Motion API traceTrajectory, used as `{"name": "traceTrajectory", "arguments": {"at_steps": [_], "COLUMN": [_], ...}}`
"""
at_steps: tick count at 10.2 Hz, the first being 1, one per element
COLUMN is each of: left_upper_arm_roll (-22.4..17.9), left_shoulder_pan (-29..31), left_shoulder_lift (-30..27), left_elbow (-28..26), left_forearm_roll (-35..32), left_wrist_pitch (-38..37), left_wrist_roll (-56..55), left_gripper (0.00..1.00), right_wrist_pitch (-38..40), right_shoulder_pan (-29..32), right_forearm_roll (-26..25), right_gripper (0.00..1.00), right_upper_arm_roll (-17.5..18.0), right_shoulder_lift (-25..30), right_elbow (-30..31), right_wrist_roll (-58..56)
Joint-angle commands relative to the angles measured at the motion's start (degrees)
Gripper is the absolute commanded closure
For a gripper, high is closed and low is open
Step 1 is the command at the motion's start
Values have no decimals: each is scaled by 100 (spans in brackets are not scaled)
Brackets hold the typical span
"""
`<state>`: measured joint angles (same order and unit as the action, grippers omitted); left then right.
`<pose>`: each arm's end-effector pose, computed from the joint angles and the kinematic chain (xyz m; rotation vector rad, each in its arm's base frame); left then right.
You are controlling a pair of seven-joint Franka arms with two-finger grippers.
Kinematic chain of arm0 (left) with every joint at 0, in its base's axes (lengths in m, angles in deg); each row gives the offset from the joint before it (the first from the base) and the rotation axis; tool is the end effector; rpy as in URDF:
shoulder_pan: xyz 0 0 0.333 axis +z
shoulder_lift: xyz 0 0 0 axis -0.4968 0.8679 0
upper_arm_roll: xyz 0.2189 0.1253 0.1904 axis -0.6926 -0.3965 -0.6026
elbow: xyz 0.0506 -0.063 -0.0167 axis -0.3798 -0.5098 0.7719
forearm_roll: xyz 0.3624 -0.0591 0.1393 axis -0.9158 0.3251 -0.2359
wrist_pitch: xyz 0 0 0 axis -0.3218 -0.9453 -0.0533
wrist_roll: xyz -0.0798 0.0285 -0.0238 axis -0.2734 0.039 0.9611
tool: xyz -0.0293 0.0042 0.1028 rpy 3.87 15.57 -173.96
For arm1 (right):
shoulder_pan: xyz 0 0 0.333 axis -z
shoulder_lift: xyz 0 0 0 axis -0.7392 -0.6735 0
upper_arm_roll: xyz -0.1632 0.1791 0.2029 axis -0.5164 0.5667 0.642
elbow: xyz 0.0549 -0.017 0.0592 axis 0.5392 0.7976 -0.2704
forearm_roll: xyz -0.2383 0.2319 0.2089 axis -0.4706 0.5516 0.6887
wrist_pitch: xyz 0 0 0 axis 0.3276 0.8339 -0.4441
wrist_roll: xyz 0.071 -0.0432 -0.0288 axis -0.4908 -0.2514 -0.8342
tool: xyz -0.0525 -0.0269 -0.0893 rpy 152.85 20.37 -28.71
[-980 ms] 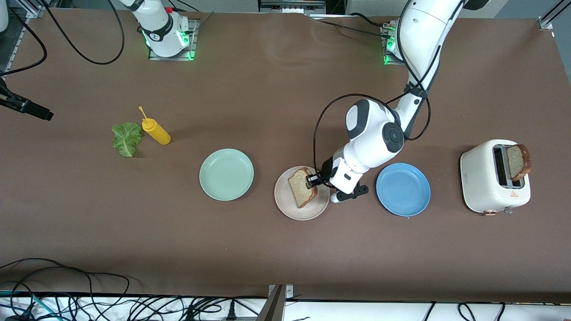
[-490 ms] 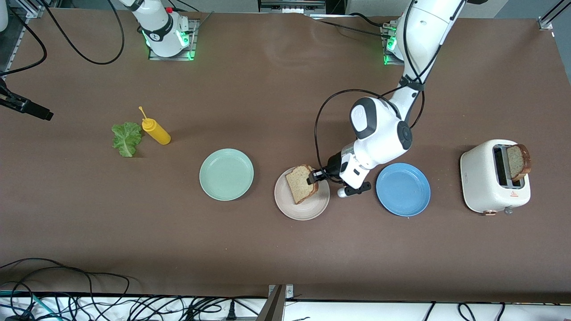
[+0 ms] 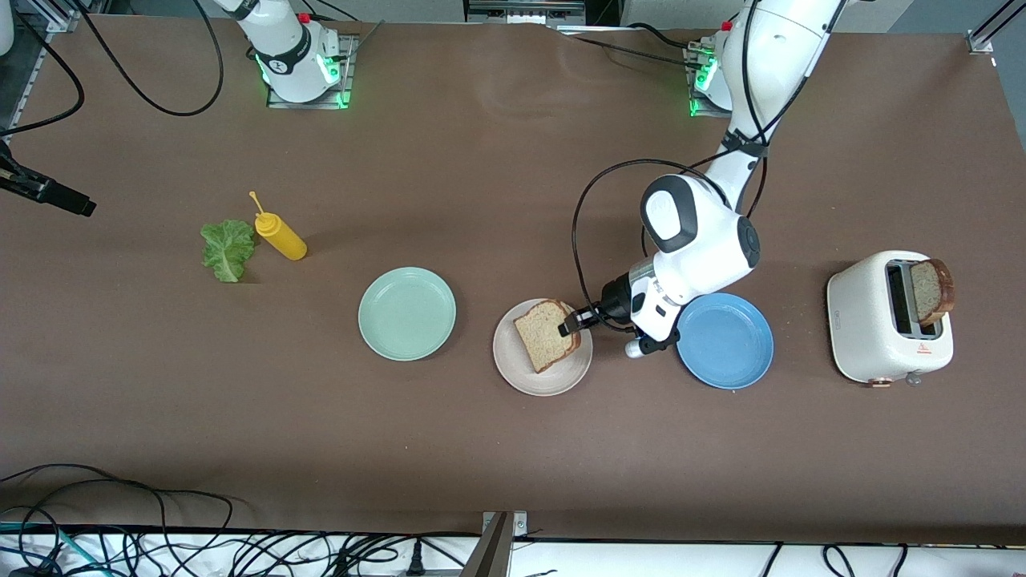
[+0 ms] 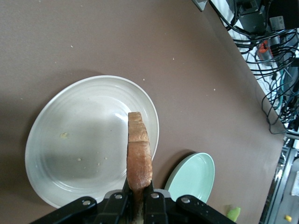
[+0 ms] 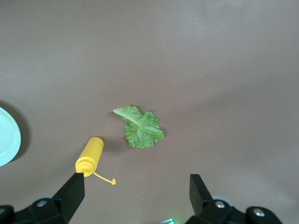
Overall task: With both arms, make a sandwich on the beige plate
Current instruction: 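Lower the bread slice onto the beige plate and lay it flat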
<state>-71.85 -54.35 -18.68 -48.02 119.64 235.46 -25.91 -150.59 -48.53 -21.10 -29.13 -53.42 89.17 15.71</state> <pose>0.6222 -0.3082 0.2662 2.3194 0.5269 0.0445 0.5599 -0.0825 0.5670 2.9838 -0.5341 -0.1762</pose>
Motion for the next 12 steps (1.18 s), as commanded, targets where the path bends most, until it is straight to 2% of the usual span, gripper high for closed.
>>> {"name": "traceTrajectory", "arguments": {"at_steps": [1, 5, 6, 7, 10, 11, 12], "left_upper_arm_roll": [15, 112, 112, 121, 235, 244, 235], "left_shoulder_pan": [12, -14, -14, -23, -40, -32, -23], "left_shoulder_lift": [-105, 62, 63, 71, 124, 124, 115], "left_elbow": [-165, -130, -130, -130, -113, -112, -112], "left_forearm_roll": [403, 412, 412, 421, 666, 667, 667], "left_wrist_pitch": [186, 424, 424, 529, 793, 793, 793], "left_wrist_roll": [390, 390, 390, 382, 355, 381, 382], "left_gripper": [100, 100, 91, 99, 100, 44, 0], "right_wrist_pitch": [127, 118, 118, 127, 136, 136, 153], "right_shoulder_pan": [8, 8, 8, 8, 8, 8, 8], "right_forearm_roll": [145, 145, 154, 154, 163, 163, 163], "right_gripper": [0, 0, 0, 0, 0, 0, 0], "right_upper_arm_roll": [-22, -48, -40, -40, -40, -48, -22], "right_shoulder_lift": [46, 46, 46, 55, 55, 55, 55], "right_elbow": [-73, -82, -82, -82, -82, -82, -82], "right_wrist_roll": [-54, -54, -54, -54, -63, -72, -185]}}
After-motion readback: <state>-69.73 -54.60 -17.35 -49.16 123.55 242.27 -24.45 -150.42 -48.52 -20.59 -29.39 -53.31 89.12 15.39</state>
